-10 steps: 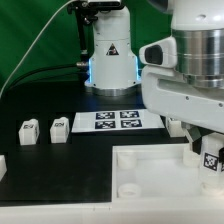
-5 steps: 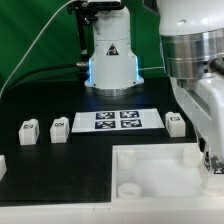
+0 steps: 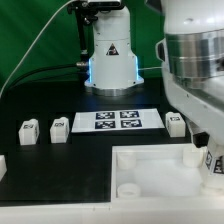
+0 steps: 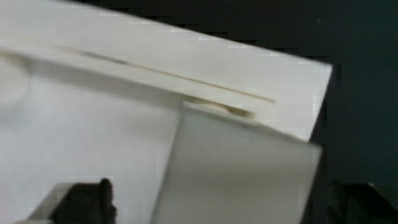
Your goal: Assemble one leg
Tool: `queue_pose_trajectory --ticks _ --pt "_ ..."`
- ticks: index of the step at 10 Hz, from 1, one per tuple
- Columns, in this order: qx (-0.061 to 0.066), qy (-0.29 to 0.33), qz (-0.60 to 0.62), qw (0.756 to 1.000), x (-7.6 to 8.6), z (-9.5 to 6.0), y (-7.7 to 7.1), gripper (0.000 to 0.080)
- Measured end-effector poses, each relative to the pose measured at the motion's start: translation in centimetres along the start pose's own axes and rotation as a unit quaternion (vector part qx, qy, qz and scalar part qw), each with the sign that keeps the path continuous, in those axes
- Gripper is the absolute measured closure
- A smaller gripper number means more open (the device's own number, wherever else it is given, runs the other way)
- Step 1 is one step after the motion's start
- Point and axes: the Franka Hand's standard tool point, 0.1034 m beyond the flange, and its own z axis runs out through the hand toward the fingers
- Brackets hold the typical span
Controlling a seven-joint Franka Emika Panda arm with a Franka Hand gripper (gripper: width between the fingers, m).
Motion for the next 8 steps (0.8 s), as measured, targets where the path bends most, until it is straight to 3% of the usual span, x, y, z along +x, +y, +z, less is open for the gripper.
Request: queue_pose_trajectory --ticks 3,5,7,8 --pt "0.001 0.001 -0.140 0.990 -0.04 0.12 0.01 0.0152" --pt "-0.011 0.013 -0.297 0.955 -0.37 0.11 0.00 0.0150" --pt "-0.011 0.015 -0.417 0.909 0.02 0.28 0.25 0.0150" --pt "-0.011 0.014 -0.427 0.904 0.03 0.33 0.28 0.0150"
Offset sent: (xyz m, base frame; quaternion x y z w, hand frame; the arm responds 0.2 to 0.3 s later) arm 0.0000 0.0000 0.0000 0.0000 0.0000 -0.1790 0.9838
